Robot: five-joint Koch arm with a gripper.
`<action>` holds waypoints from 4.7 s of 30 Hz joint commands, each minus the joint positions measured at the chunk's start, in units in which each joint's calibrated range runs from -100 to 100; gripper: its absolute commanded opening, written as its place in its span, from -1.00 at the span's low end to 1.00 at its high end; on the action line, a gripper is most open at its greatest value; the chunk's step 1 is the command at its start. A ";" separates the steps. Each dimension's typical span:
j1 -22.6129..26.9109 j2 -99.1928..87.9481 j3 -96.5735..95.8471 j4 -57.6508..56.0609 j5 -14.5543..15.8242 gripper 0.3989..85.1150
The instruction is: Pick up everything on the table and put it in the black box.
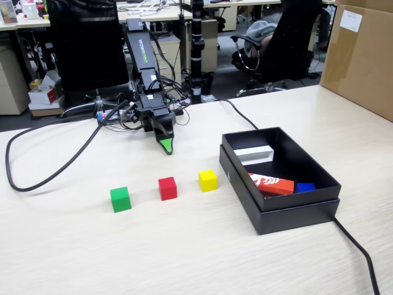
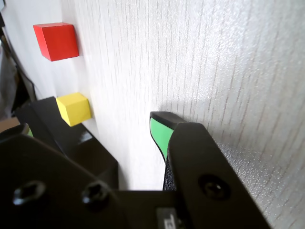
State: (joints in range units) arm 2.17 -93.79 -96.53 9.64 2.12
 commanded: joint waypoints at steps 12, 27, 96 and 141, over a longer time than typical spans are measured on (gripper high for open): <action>0.00 0.33 -0.30 -1.99 0.10 0.13; 0.00 0.33 -0.30 -1.99 0.10 0.13; -12.50 51.16 73.96 -50.12 -2.44 0.11; -15.38 91.20 94.63 -49.08 -11.18 -0.01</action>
State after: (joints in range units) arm -13.41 -1.88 -1.78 -39.99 -7.99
